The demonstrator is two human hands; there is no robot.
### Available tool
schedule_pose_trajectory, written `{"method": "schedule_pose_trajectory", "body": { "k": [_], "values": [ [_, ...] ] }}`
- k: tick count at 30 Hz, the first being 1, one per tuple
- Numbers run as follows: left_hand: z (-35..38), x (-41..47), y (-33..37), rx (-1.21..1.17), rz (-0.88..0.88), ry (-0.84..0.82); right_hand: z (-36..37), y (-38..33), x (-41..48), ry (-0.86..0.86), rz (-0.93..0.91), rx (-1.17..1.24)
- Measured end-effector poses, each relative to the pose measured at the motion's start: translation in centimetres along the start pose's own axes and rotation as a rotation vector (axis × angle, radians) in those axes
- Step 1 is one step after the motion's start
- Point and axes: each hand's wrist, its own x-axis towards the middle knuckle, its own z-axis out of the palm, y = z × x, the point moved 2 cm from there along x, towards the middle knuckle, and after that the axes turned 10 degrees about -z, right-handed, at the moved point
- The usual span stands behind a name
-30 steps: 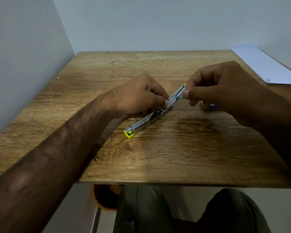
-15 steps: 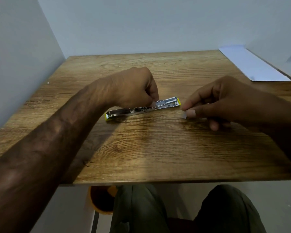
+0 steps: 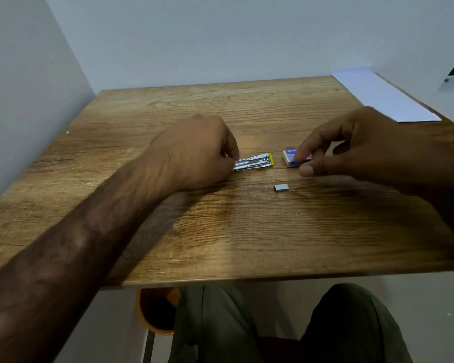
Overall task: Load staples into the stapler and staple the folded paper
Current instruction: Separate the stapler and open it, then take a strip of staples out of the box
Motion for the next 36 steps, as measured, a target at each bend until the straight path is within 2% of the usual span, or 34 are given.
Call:
{"method": "schedule_pose_trajectory", "body": {
  "k": [3,5,12,22,25,27,28,30,33,36],
  "values": [
    [0.1,-0.3,0.4,0.018,-0.020,-0.018,-1.8,0.9,0.1,0.110,0.030,0.007],
    [0.1,-0.5,0.5,0.015,-0.041,-0.022,-2.5,1.5,0.3,0.120,0.041,-0.029],
    [0.1,-0.9,0.4,0.151,-0.093,0.053,-1.9,3.4,0.9,-0.023,0.206,-0.097],
    [0.2,0.3,-1.5,0.282,-0.150,0.122,-1.8,3.8,0.4,-0.053,0.088,-0.148],
    [0.1,0.1,-1.3,0.305,-0.060,0.261,-1.8,3.6,0.2,-0.067,0.045,-0.146],
    [-0.1,-0.5,-0.2,0.192,0.091,0.396,-1.7,3.6,0.1,-0.054,0.035,-0.138],
    [-0.1,-0.6,0.7,0.137,0.167,0.400,-1.7,3.7,0.1,-0.043,0.034,-0.133],
    [0.3,-0.4,2.5,0.021,0.250,0.254,-1.6,3.7,0.2,-0.018,0.034,-0.113],
    [1.6,0.9,4.7,-0.113,0.272,0.009,-1.6,3.7,0.0,0.027,0.049,-0.053],
    [2.3,2.0,5.2,-0.180,0.256,-0.016,-1.5,3.6,-0.4,0.052,0.055,0.041]
  ]
}}
